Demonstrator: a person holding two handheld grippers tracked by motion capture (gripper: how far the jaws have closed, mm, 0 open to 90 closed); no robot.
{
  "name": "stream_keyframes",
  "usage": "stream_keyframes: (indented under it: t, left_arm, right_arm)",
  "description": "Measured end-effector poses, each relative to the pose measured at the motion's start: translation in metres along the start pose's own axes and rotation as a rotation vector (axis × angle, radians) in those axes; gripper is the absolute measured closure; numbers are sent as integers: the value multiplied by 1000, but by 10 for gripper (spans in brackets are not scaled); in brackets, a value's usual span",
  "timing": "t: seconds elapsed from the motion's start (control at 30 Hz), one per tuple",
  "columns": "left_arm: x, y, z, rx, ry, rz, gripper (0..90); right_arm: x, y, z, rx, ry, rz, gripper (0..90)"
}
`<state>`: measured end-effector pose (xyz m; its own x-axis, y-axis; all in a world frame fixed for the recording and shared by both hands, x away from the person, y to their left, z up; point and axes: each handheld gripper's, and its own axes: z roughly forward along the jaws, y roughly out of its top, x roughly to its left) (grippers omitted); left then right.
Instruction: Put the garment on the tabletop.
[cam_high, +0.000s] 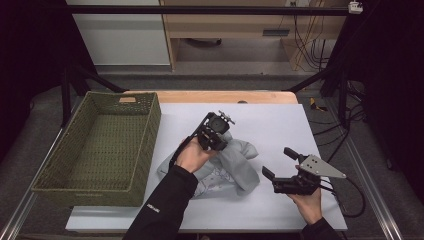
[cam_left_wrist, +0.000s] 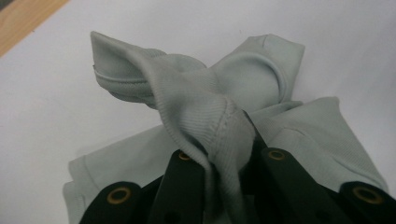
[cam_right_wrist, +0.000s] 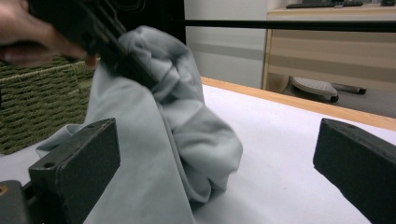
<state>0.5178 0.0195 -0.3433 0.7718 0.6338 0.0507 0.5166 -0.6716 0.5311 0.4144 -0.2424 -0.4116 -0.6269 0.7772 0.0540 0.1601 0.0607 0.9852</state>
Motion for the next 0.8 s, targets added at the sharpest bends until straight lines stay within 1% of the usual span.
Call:
stream_keyframes:
  t: [0.03, 0.1, 0.13, 0.17, 0.23, 0.27, 0.3, 0.33, 0.37, 0.4, 0.43, 0.47, 0.5, 0.53, 0.57, 0.63, 0.77, 0.8]
  left_arm:
    - [0, -1, 3, 6, -2, 0, 820]
    - [0, -2, 5, 7, 3, -10, 800]
    - [1, -2, 5, 3, 12, -15, 758]
    - [1, -2, 3, -20, 15, -33, 689]
    - [2, 0, -4, -57, -4, -44, 598]
    - [2, 1, -8, -72, 1, -47, 525]
    - [1, 1, -13, -99, 16, -45, 454]
    - [0, 2, -18, -123, 25, -50, 407]
    - [0, 2, -24, -138, 33, -40, 344]
    - [0, 2, -29, -176, 34, -47, 296]
    - [0, 1, -35, -206, 42, -49, 271]
    - [-1, 0, -40, -244, 46, -64, 248]
    - [1, -2, -46, -260, 39, -63, 224]
    - [1, -5, -50, -292, 39, -72, 209]
    - [1, -8, -53, -317, 49, -79, 189]
    - [0, -15, -58, -363, 79, -76, 168]
    - [0, -32, -64, -442, 108, -79, 130]
    - [1, -38, -66, -446, 115, -68, 125]
  right_arm:
    - [-1, 0, 0, 0, -2, -5, 10]
    - [-1, 0, 0, -2, -4, -1, 11]
    - [-1, 0, -1, -2, -1, -1, 10]
    - [-1, 0, -1, -2, -2, -4, 10]
    - [-1, 1, -1, 0, -4, -2, 10]
    - [-1, 1, -1, 0, -4, -1, 11]
    - [-1, 1, 0, 1, -5, 2, 10]
    - [-1, 1, 0, -3, -3, 4, 11]
    - [-1, 1, 0, -1, -3, 6, 10]
    - [-2, 1, -1, 4, 0, -10, 10]
    - [-2, 1, -1, 4, 0, -6, 10]
    - [-2, 1, 0, 0, -1, 7, 10]
    - [-2, 1, 0, -1, 0, 1, 10]
    - [-2, 1, 0, -1, -1, 9, 10]
    - [-2, 1, 0, -1, -1, 17, 9]
    - [-2, 1, 0, -1, -3, 18, 8]
    - [-3, 1, 0, 0, -3, 18, 7]
    - [-3, 1, 0, 0, -4, 17, 7]
